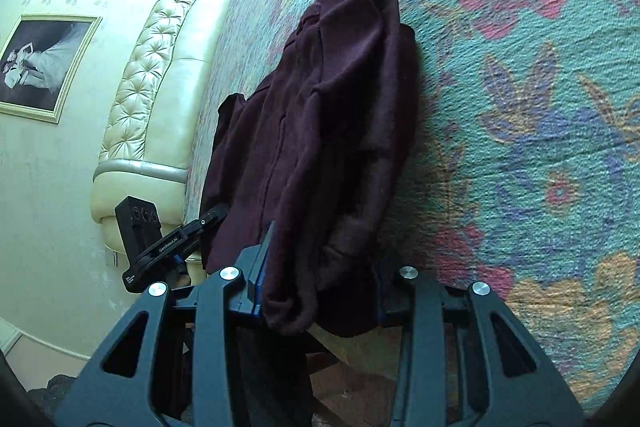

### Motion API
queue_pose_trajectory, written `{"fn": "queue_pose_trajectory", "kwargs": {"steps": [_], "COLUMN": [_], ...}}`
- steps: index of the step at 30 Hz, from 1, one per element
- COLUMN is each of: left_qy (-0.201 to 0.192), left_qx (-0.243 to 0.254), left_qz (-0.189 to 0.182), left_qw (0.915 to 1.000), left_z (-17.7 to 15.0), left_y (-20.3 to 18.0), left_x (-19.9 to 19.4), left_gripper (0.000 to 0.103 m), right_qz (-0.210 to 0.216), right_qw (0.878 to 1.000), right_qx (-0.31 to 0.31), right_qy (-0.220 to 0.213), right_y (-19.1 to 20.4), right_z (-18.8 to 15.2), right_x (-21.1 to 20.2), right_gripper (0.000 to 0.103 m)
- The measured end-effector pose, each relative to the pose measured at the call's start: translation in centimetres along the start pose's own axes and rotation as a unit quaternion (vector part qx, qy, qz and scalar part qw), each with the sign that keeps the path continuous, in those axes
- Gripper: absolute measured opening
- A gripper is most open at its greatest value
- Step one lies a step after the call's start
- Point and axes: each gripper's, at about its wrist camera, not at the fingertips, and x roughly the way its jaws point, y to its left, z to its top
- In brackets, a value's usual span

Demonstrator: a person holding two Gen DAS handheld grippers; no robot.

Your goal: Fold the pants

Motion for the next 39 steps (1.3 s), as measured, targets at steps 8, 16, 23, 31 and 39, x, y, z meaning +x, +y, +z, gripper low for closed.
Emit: {"fn": "queue_pose_trajectory", "kwargs": {"steps": [8, 16, 23, 31, 39], "left_qy": [-0.002, -0.003, -0.005, -0.021, -0.029], "left_qx": [0.002, 0.005, 0.014, -0.009, -0.007], "left_qz": [-0.002, -0.018, -0.015, -0.088, -0.124], "left_qw": [1.0, 0.9998, 0.9998, 0.9958, 0.9918], "left_z": [-0.1, 0.0, 0.0, 0.4, 4.0], "left_y": [-0.2, 0.4, 0.2, 1.9, 4.0], "left_x": [0.3, 0.6, 0.8, -0.6, -0.6], "left_gripper": [0.014, 0.018, 0.022, 0.065, 0.08], "right_qz": [0.009, 0.011, 0.017, 0.019, 0.003], "right_qw": [1.0, 1.0, 1.0, 1.0, 0.997], "right_qx": [0.007, 0.01, 0.013, 0.015, 0.016], "right_qy": [-0.01, -0.015, -0.015, -0.005, -0.081], "right_y": [-0.4, -0.4, -0.9, -0.8, -1.2], "right_z": [-0.4, -0.5, -0.5, -0.2, 4.2], "right_x": [-0.2, -0.5, -1.0, -2.2, -7.0], "right_gripper": [0.037, 0.037, 0.037, 0.05, 0.064]}}
